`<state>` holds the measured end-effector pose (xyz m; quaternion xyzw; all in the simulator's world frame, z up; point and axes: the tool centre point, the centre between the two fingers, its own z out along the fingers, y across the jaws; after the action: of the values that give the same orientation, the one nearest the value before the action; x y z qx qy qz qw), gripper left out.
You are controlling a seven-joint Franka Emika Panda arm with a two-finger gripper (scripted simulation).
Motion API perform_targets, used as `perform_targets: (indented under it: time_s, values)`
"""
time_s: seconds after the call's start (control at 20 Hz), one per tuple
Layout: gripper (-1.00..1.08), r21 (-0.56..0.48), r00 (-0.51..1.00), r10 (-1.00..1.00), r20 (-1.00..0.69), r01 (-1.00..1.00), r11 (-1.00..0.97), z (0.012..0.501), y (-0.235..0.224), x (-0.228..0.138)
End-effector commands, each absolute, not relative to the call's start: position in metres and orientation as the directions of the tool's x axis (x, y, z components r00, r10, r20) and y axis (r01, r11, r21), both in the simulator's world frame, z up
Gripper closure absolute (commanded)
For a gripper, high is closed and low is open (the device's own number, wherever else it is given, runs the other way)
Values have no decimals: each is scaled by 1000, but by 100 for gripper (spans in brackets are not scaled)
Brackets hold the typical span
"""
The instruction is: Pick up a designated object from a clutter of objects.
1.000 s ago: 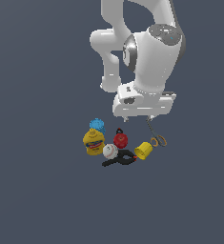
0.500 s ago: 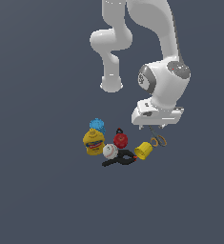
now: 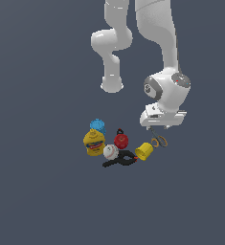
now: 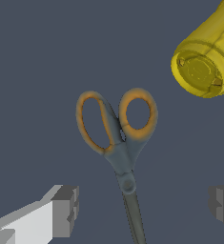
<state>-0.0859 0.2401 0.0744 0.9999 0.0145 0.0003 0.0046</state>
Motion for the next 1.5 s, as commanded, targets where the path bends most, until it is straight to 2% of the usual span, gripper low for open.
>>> perform_targets:
  time_s: [0.0,0.55,1.3,1.35,1.45]
  values:
    - [-92,4,1000,24,1,24,-1000,66,247,-93]
    - [-92,1,1000,23,-1,23,-1000,54,253,-100]
    - [-92,0,1000,22,0,22,-1000,8,253,-102]
    - [108,0,1000,22,0,22,-1000,8,253,-102]
    - [108,0,1000,22,0,22,-1000,8,253,-102]
